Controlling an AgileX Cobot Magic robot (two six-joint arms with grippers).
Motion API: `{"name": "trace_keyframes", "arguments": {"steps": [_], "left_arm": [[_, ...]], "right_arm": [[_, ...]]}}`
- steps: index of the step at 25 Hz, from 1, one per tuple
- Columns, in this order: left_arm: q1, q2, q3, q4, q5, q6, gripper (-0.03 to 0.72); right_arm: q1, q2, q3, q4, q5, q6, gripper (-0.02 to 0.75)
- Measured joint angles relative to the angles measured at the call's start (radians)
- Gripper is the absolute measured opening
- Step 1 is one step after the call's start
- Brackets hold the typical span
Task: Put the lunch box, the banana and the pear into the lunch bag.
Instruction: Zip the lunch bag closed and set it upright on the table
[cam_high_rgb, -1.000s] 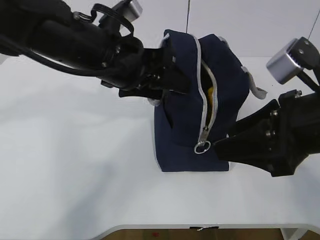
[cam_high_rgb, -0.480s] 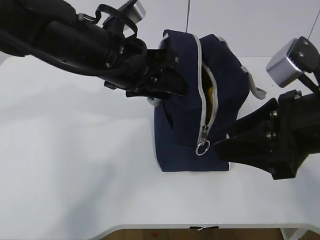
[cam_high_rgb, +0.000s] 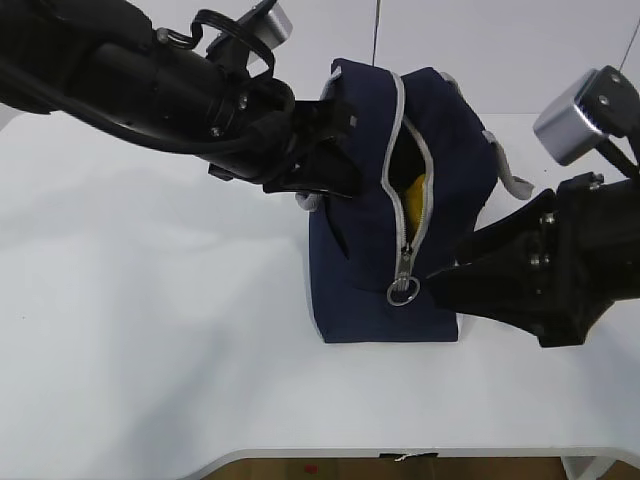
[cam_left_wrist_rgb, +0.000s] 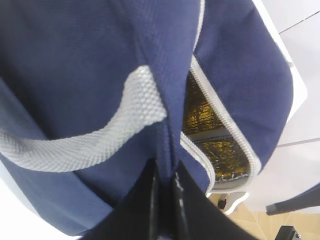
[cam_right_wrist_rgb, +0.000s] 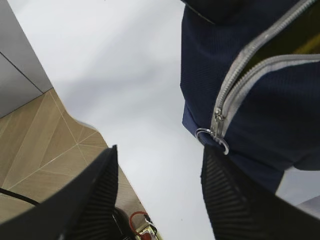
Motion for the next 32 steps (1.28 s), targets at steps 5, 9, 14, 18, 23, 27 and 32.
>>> {"name": "trace_keyframes", "arguments": {"steps": [5, 9, 14, 18, 23, 27, 32], "left_arm": [[0.000, 0.000, 0.000, 0.000, 0.000, 0.002, -0.002], [0.000, 0.000, 0.000, 0.000, -0.001, 0.004, -0.002], [0.000, 0.000, 0.000, 0.000, -0.005, 0.015, -0.002], [0.000, 0.000, 0.000, 0.002, -0.005, 0.021, -0.003], [0.000, 0.000, 0.000, 0.002, -0.005, 0.025, -0.003], [0.000, 0.000, 0.000, 0.002, -0.005, 0.026, -0.004], [0.000, 0.000, 0.000, 0.002, -0.001, 0.028, -0.004]], "right_arm": [[0.000, 0.022, 0.000, 0.027, -0.018, -0.011, 0.430], [0.000, 0.067, 0.000, 0.035, -0.027, -0.084, 0.430], [0.000, 0.127, 0.000, 0.038, -0.031, -0.205, 0.430], [0.000, 0.184, 0.000, 0.053, -0.095, -0.311, 0.430], [0.000, 0.244, 0.000, 0.223, -0.169, -0.466, 0.430], [0.000, 0.291, 0.000, 0.350, -0.166, -0.590, 0.430], [0.000, 0.346, 0.000, 0.475, -0.126, -0.697, 0.430]]}}
